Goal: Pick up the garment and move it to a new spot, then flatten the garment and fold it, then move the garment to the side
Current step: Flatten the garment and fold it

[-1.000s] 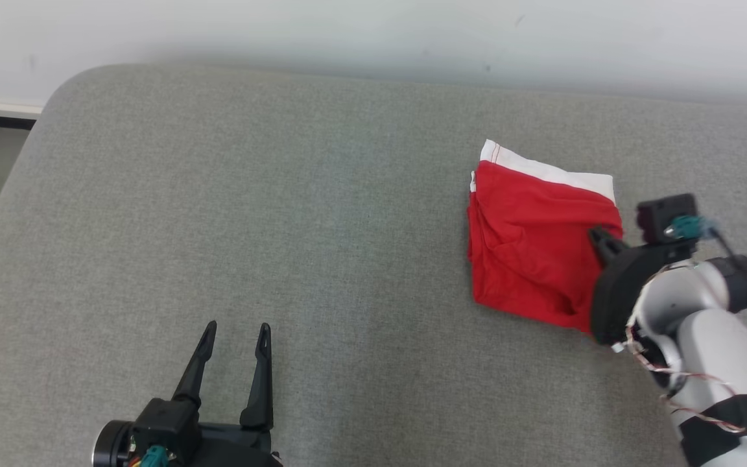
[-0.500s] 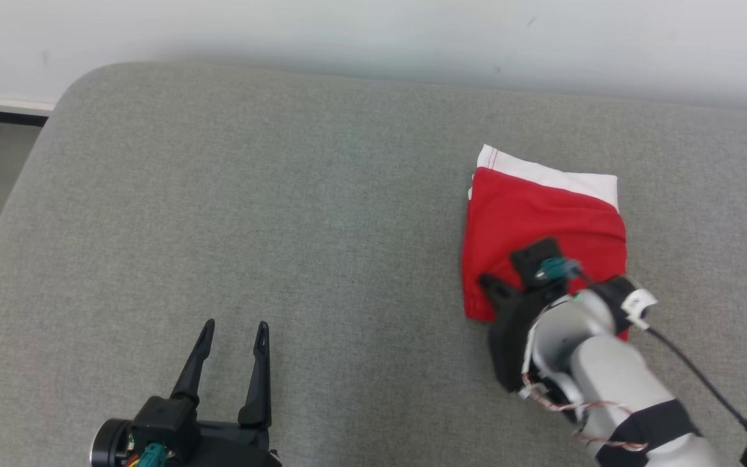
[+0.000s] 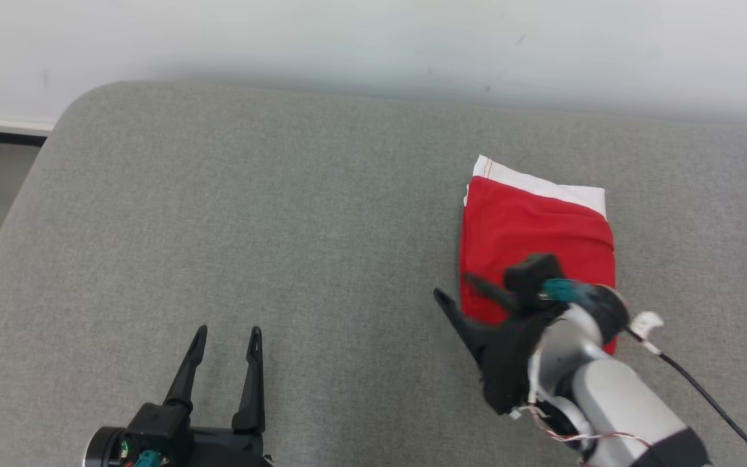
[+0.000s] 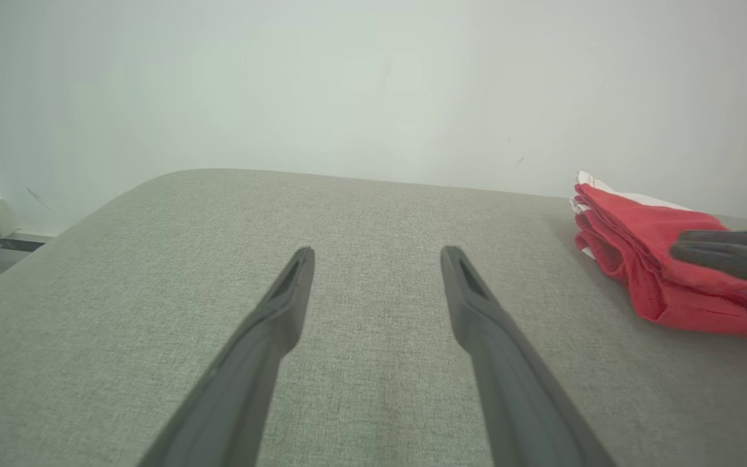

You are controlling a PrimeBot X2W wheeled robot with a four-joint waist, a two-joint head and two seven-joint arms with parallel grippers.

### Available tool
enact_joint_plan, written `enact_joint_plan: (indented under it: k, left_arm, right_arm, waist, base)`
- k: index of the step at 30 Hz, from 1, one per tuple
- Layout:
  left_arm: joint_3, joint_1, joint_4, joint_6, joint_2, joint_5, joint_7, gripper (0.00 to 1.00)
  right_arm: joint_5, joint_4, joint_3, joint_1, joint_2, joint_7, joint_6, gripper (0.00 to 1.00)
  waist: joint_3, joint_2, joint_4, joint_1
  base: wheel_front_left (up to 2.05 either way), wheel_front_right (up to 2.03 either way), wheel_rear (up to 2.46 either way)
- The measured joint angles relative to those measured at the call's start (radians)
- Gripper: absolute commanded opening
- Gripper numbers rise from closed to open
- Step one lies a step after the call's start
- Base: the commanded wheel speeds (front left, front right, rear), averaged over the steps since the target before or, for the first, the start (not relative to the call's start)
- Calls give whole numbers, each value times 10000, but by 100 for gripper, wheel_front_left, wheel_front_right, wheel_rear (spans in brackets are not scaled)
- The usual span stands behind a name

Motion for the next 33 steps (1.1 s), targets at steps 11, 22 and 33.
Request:
enact_joint_plan:
  k: [11, 22, 33]
  left_arm:
    - [466, 475, -290, 173, 117, 167, 0, 100]
    - [773, 857, -441, 159, 109, 299, 0, 100]
    - [1478, 1087, -800, -245, 61, 382, 0, 100]
  right_arm:
    - [-1197, -2326, -3250, 2535, 1032, -1302, 0, 100]
    - [-1854, -2949, -5304, 4030, 1954, -2713, 0, 100]
    - [-1873, -2316, -5944, 4825, 2130, -3900, 0, 100]
  waist:
    - [-534, 0, -445, -1]
    - [-1175, 0, -834, -1]
    - [-1610, -1, -1215, -1]
  base:
    - [0, 0, 0]
    - [0, 0, 0]
    - [0, 0, 0]
